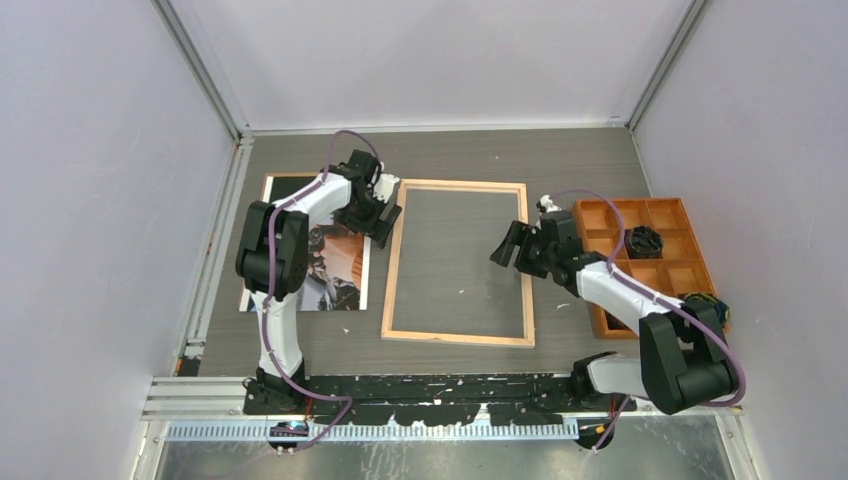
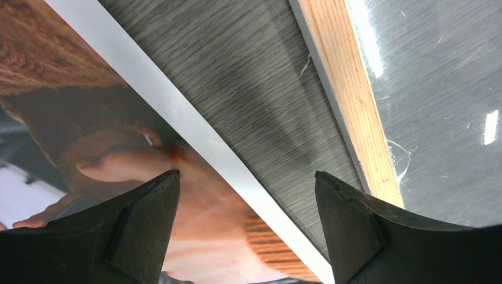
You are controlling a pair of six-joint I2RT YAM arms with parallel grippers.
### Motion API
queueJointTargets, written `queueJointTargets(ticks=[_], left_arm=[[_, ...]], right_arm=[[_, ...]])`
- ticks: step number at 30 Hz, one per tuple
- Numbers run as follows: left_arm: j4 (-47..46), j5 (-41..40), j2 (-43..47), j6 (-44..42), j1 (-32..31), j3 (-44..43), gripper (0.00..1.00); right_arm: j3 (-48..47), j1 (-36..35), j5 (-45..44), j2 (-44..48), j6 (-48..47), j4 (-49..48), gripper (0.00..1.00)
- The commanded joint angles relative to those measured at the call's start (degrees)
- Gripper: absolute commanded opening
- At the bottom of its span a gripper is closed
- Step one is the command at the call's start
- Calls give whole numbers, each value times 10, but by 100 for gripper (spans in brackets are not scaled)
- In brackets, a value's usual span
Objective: Put the photo into the frame
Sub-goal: Place the photo frame item in the photo frame.
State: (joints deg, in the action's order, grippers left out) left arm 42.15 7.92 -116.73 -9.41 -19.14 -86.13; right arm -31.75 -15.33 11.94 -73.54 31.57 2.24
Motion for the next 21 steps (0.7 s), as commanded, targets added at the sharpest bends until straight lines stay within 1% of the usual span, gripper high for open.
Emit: queueJointTargets(ticks=[1,6,7,10,15,21], left_arm=[[-10,37,-27,-3,-6,19,86],[-5,41,-19,-2,-4,17,86],[-4,41,-18,-2,-4,17,86],[-3,41,-17,-2,-4,16,86],[-3,43,-18,-1,-3,17,86],[-2,44,-17,-1,-4,17,86]], right_arm=[[-75,-29,-80,23,-32,43,73],[-142,-47,-165,-7,-40,95,48],[-152,-50,-180,-17,-42,104,39],[-175,-56,-228,-51,-43,134,22],[-187,-63,-262,-89,-48,142,8],[-194,-63,-272,-127,-56,136,4]])
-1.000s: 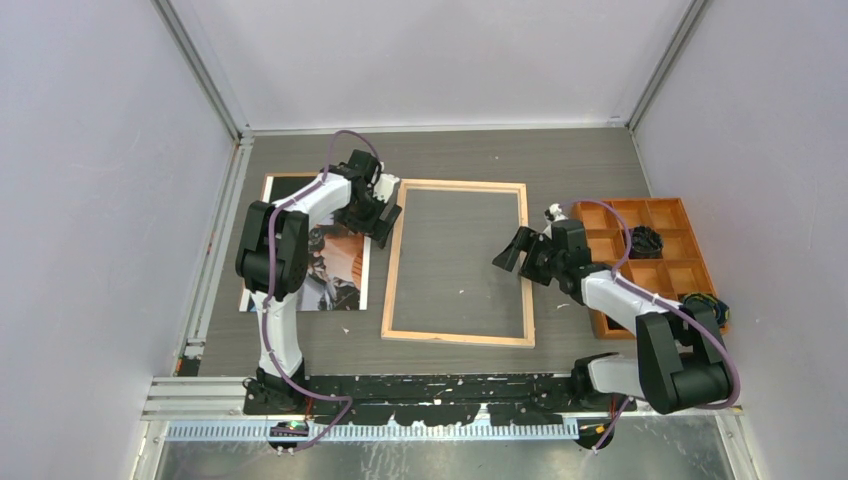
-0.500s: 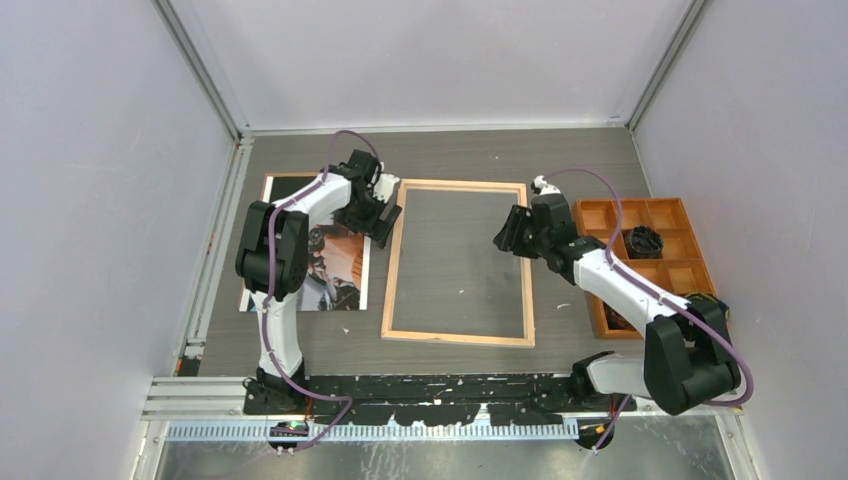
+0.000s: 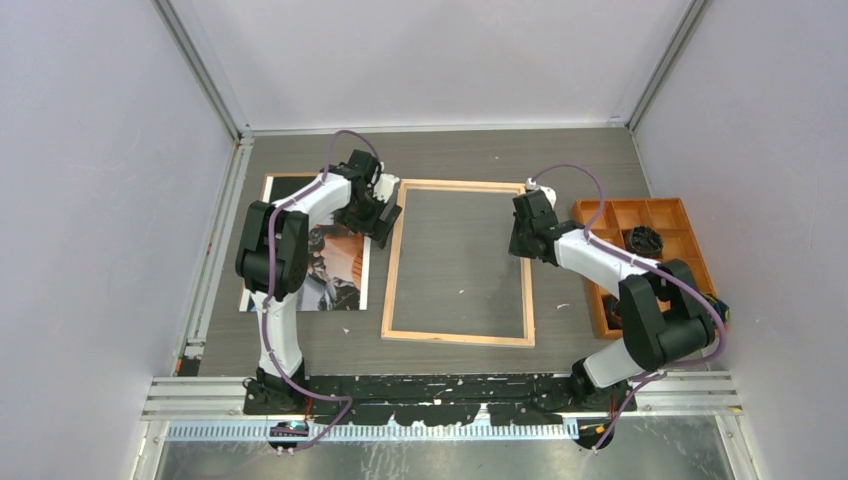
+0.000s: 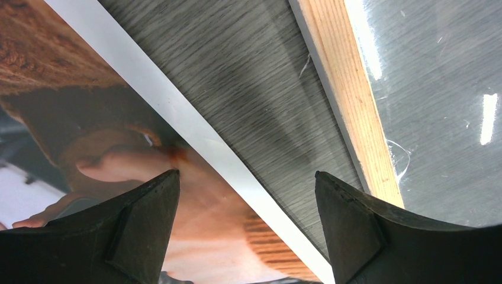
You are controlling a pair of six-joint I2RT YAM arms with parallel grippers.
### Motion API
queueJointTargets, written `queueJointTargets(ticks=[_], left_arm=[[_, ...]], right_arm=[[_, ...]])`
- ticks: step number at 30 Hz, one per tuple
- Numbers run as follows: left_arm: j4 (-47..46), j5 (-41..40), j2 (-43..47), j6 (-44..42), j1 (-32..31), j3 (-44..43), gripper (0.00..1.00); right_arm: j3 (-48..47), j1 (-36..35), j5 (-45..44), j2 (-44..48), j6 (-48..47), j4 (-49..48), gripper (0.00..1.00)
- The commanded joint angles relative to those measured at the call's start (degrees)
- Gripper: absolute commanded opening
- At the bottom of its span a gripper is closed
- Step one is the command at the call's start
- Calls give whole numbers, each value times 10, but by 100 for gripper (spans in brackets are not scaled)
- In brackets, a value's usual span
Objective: Put the photo into the frame
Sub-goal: Place the photo frame item in the photo frame.
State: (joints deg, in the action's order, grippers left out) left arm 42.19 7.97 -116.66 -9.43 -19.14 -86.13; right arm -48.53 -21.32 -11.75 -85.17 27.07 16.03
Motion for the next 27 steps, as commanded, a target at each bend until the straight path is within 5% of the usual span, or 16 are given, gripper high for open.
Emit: queueJointTargets(ticks=[1,27], left_arm=[[-3,45,-17,-1,-4,17,86],[-11,44,-22,0,-33,20,86]], right_arm=[[-27,-4,-36,-15,-12,-2,3],[-56,-3,-36,-74,-17,30,3]])
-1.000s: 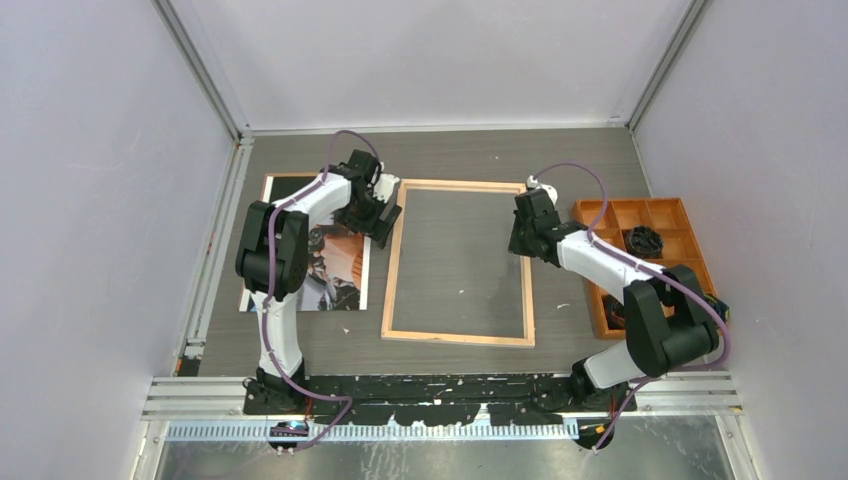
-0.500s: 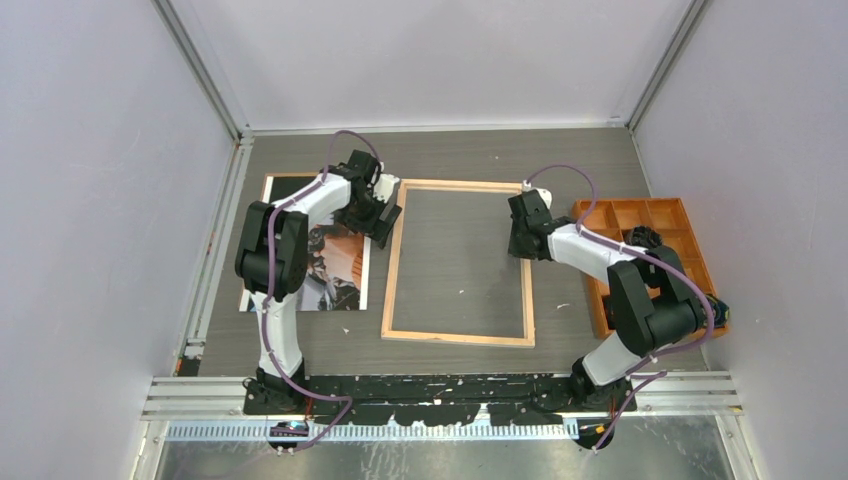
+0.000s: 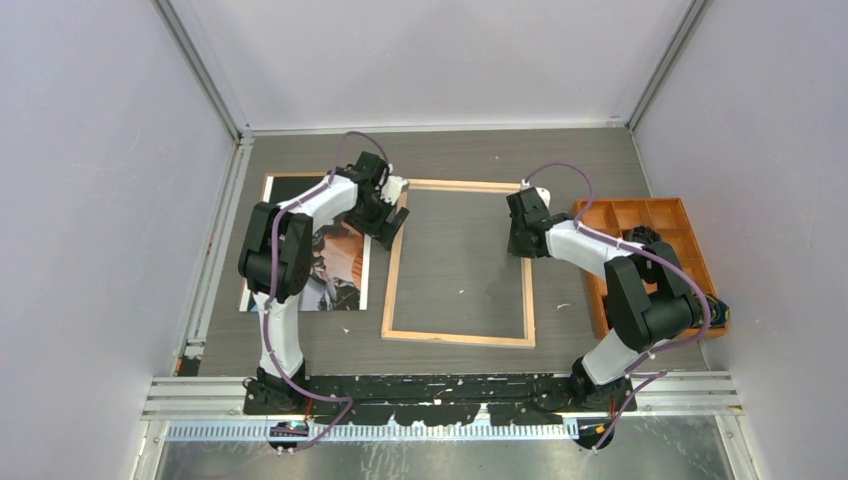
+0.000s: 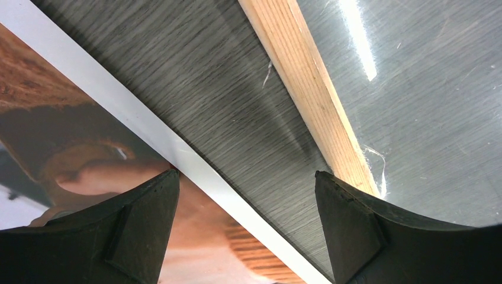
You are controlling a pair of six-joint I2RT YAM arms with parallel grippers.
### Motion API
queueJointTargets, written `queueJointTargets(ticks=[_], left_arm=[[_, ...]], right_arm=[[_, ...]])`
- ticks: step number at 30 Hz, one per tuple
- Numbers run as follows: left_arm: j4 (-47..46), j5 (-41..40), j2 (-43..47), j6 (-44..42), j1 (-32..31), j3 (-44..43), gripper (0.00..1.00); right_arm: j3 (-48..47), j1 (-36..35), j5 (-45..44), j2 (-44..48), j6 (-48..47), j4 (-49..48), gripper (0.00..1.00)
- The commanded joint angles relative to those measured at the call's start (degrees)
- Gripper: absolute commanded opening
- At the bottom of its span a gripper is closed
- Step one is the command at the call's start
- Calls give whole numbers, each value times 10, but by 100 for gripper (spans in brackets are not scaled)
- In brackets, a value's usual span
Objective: Put the photo into the frame
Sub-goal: Place the photo frame item in the photo frame.
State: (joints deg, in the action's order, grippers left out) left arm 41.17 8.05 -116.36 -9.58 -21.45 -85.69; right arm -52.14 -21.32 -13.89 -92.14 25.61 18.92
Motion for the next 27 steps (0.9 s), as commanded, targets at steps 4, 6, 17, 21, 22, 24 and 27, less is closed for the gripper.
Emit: queueJointTargets(ticks=[4,6,17,21,22,24,27], left_arm=[[0,42,-25,1,-10,17,86],[0,43,-24,1,-11,18,86],[0,54,-14,6,-35,29,86],[4,56,-10,9,-45,23,86],[10,53,-9,7,-44,18,86],[23,45,-1,2,-36,3,86],[57,50,20,-8,1,-41,87]], right_arm=[[-20,-4,-17,-11,-2,0,3],[-18,-3,-15,-9,0,-2,3],[-36,-4,4,67,12,-6,20],[-58,-4,42,101,23,-10,49],[-66,-5,55,104,27,-10,57],[-85,-7,93,107,33,-13,95],[-90,-7,131,113,99,-85,100]])
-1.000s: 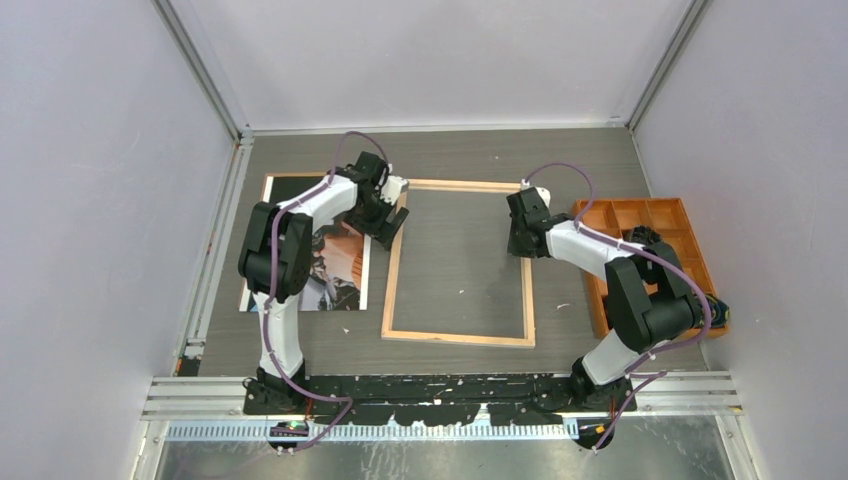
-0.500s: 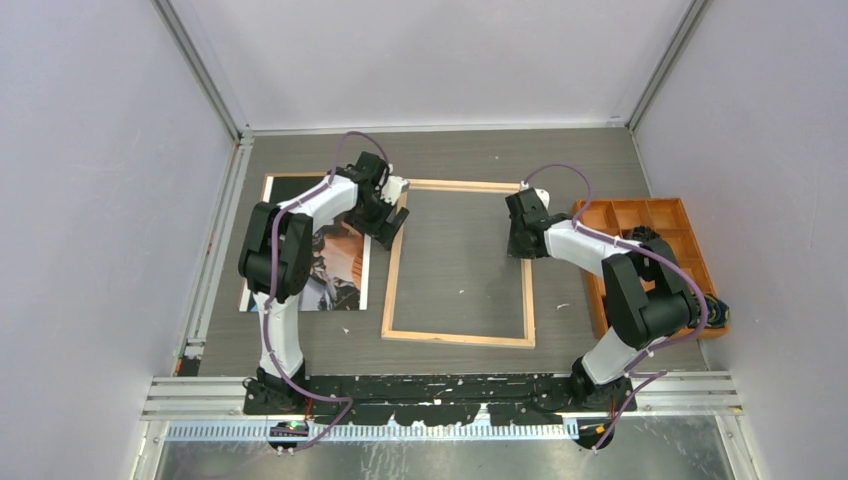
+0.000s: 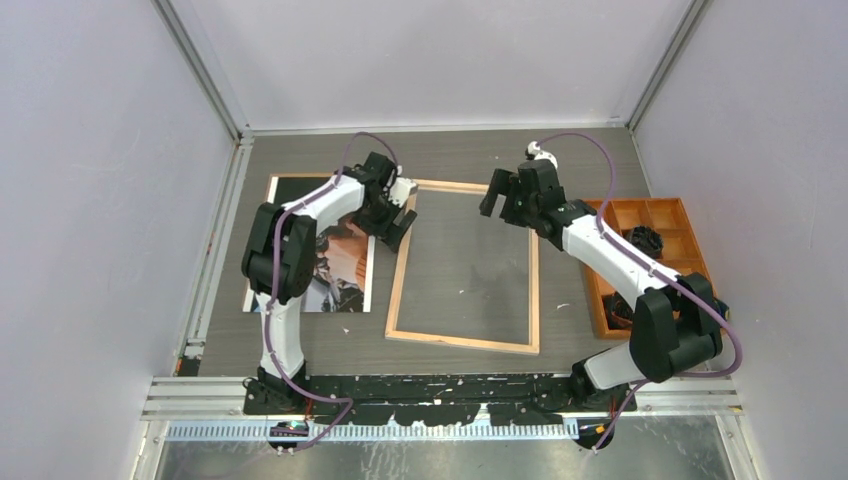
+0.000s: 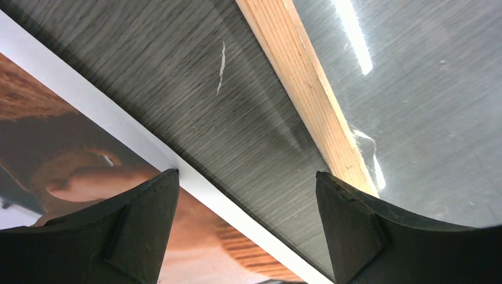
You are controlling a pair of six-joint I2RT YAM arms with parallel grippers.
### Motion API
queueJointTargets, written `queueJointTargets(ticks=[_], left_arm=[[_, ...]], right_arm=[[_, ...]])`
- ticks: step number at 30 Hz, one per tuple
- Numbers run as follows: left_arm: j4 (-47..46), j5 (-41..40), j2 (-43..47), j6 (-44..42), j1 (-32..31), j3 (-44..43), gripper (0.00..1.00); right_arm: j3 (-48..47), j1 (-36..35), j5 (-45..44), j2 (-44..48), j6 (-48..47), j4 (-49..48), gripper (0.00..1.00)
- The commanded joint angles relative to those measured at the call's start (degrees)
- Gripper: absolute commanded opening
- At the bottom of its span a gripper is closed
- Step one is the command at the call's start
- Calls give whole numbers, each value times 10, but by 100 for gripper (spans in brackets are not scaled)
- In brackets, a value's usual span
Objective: Put the photo into the frame
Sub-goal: Place the photo frame item in the photo frame, then pick up the photo at the center of the board.
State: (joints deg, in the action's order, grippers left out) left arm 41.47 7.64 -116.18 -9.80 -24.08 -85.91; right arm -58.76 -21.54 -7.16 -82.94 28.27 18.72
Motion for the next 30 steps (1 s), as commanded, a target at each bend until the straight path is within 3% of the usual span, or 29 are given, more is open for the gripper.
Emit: queueJointTargets(ticks=[1,3,5,7,12,19,23,30], left_arm=[[71,59,26,-10,47,-57,87],[99,68,42,-18,95,-89,88],[123,69,59,-27,129,-115,88],[141,65,75,-34,177,-130,89],[151,27,111,-43,286,-131,90],[73,-89,106,-58,389,-59,86],[18,-127,107,-85,397,6,83],[-32,-122,85,-101,397,75,80]], right_arm=[[-23,-5,59,22,132,-128,100],[-45,5,116,7,199,-147,100],[-59,13,223,-35,187,-230,100],[-124,-3,256,-106,197,-221,100],[-352,-135,131,-249,114,-55,100],[-545,-211,100,-432,137,33,100],[-580,-231,88,-486,159,68,93],[-519,-248,52,-482,186,64,91]])
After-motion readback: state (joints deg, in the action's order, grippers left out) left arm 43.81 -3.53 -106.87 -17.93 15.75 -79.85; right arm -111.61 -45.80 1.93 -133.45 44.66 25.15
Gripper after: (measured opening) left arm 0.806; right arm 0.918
